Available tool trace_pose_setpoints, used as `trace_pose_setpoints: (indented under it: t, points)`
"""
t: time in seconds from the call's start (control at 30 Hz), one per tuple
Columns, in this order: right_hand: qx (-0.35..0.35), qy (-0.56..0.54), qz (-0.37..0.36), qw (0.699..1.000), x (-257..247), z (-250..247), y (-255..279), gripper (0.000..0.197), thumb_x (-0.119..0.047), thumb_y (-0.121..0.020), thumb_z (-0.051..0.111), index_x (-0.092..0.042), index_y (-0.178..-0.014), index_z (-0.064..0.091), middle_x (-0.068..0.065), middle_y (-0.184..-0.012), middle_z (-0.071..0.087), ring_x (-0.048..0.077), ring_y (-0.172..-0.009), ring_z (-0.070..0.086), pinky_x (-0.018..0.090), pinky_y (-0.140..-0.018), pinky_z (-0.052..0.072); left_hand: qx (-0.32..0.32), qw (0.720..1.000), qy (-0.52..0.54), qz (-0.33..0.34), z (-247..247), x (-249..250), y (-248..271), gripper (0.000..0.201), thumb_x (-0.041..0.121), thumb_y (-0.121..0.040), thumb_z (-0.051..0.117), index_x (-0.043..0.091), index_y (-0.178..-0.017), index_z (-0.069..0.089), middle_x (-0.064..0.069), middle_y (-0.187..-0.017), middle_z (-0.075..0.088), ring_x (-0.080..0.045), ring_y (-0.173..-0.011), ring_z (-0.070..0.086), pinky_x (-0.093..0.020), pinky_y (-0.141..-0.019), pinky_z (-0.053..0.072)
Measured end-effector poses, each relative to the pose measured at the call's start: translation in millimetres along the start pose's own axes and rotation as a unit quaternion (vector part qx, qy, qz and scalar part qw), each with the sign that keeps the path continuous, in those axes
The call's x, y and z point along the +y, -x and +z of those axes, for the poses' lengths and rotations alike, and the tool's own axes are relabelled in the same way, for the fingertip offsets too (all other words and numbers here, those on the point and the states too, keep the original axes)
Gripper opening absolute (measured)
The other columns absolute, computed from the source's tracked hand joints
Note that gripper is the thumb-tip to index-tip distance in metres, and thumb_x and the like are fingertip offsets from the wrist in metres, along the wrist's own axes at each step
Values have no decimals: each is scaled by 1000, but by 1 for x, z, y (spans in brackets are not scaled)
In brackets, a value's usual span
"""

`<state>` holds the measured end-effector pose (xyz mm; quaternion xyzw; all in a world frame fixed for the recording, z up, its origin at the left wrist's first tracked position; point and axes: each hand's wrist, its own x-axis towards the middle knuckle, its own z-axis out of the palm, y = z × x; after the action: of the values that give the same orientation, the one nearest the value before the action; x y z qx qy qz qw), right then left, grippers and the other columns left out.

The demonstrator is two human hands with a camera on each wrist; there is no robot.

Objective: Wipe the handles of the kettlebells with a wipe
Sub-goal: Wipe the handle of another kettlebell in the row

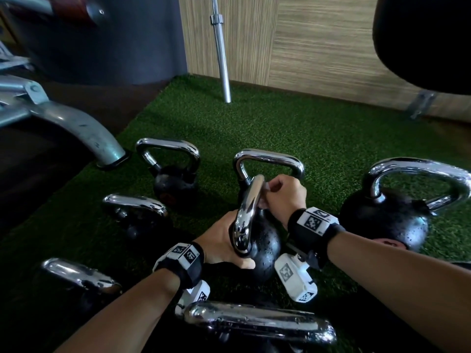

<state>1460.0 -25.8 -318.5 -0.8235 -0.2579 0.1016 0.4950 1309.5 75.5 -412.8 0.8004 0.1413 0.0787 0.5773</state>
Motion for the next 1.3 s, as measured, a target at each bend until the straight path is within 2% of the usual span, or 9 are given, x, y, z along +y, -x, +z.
trace_pose_setpoints:
  t: [0.3, 0.5, 0.67, 0.8, 0.87, 0.97, 1.07, 1.2, 1.3]
  points:
    - [-63, 140, 9, 988, 0, -4, 6, 13, -12, -90, 65, -14, -77, 69, 1, -76, 62, 22, -78, 59, 19, -65, 35, -1, 999, -46, 15, 6, 8, 4, 95, 4, -54, 98, 41, -123, 45, 24, -115, 62, 12, -111, 58, -11, -92, 46]
    - [-182, 102, 104, 972, -10, -22, 16, 10, -3, -80, 66, -11, -74, 66, 15, -83, 75, 27, -65, 73, 41, -69, 65, -1, 996, -83, 35, 8, -4, 11, 122, 35, -48, 102, 33, -148, 34, 11, -144, 45, -6, -136, 46, -44, -113, 44]
    - [-353, 104, 151, 917, -32, -67, 27, 7, 2, -93, 64, -2, -99, 65, 12, -89, 64, 21, -71, 65, 34, -70, 65, -40, 994, -99, 12, 6, 5, 15, 135, 43, -48, 102, 39, -155, 21, 17, -156, 28, -3, -147, 30, -44, -121, 35]
    - [-436, 104, 114, 887, -60, -88, 41, 7, 0, -93, 62, 3, -97, 68, 8, -92, 66, 21, -81, 65, 36, -81, 63, -184, 956, -216, -78, -23, 26, 0, 143, 35, -58, 99, 37, -160, -2, 13, -167, 13, -7, -152, 18, -36, -126, 22]
    - [-469, 97, 108, 871, -72, -88, 51, 13, -11, -99, 59, -1, -100, 67, 3, -88, 63, 20, -80, 61, 34, -82, 60, -217, 934, -260, -116, -37, 49, -14, 123, 14, -74, 89, 24, -163, 5, -1, -168, 21, -17, -151, 28, -37, -123, 30]
    - [-480, 119, 140, 858, -84, -82, 64, 30, -34, -96, 69, -10, -79, 67, 3, -75, 58, 18, -68, 57, 39, -85, 59, -96, 961, -254, -49, -46, 92, -36, 91, -17, -83, 61, 26, -157, 31, -8, -157, 44, -26, -140, 49, -39, -109, 47]
    - [-438, 184, 114, 873, -81, -64, 62, 40, -44, -79, 86, -15, -60, 67, 3, -73, 55, 18, -55, 60, 36, -78, 62, -81, 962, -258, 36, -44, 129, -54, 87, -8, -85, 63, 38, -154, 36, 1, -154, 48, -16, -136, 53, -27, -107, 45]
    - [-427, 195, 114, 876, -76, -56, 55, 37, -45, -68, 93, -13, -74, 75, 7, -78, 68, 24, -64, 63, 41, -88, 63, -155, 926, -340, 59, -42, 144, -67, 50, 4, -82, 67, 36, -120, 69, 10, -114, 75, -6, -100, 68, -27, -93, 53]
    - [-414, 182, 109, 885, -76, -56, 58, 35, -34, -72, 93, -13, -60, 67, 5, -65, 62, 18, -49, 60, 32, -70, 62, -125, 946, -294, 60, -44, 138, -62, 33, 6, -81, 71, 33, -100, 72, 7, -95, 76, -5, -84, 70, -28, -85, 56]
